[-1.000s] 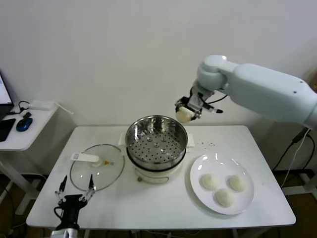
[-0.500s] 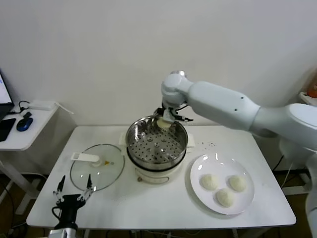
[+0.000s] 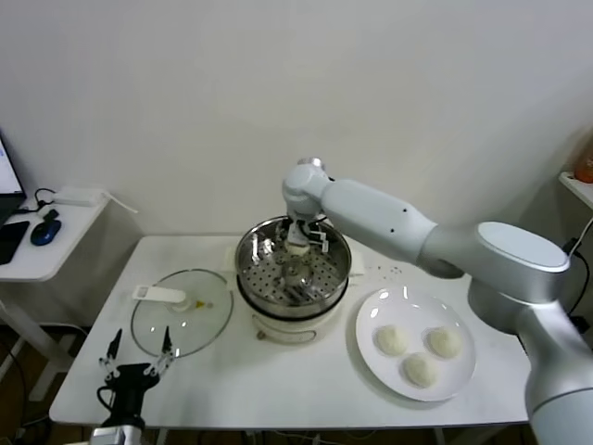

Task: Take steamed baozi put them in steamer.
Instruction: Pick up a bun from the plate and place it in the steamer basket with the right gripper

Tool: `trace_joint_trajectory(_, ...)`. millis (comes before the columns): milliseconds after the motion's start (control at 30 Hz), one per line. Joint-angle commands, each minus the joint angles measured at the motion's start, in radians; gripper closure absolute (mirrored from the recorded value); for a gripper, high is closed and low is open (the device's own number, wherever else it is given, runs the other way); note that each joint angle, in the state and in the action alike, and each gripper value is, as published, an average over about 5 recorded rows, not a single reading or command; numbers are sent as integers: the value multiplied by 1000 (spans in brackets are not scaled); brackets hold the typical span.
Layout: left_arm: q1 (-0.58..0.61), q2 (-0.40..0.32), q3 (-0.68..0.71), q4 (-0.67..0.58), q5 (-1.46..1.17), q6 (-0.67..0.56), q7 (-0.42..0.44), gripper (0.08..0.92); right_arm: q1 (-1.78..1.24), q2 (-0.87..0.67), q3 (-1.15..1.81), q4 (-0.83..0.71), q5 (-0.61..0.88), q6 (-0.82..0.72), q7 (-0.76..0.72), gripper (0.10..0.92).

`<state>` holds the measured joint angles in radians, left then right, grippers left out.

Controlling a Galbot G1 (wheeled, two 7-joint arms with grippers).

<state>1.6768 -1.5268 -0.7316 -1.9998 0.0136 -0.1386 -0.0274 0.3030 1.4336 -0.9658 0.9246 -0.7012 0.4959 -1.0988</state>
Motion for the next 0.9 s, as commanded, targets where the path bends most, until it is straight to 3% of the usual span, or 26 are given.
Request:
trace_joint_trajectory(33, 1, 0, 1, 3, 0, 3, -1, 177, -38, 41, 32, -67, -53, 23, 3, 296)
trace_joint_trajectory(467, 3, -1, 2, 7, -3, 1, -2, 177, -54, 73, 57, -95, -86, 53, 6, 291)
trace_joint_trajectory(633, 4, 0, -1, 9, -6, 0, -3, 177, -55, 72, 62, -96, -84, 64, 2, 227)
trace_joint_trajectory(900, 6, -2, -2, 6, -7, 1, -4, 177, 23, 14, 29, -14, 37, 71, -52, 203)
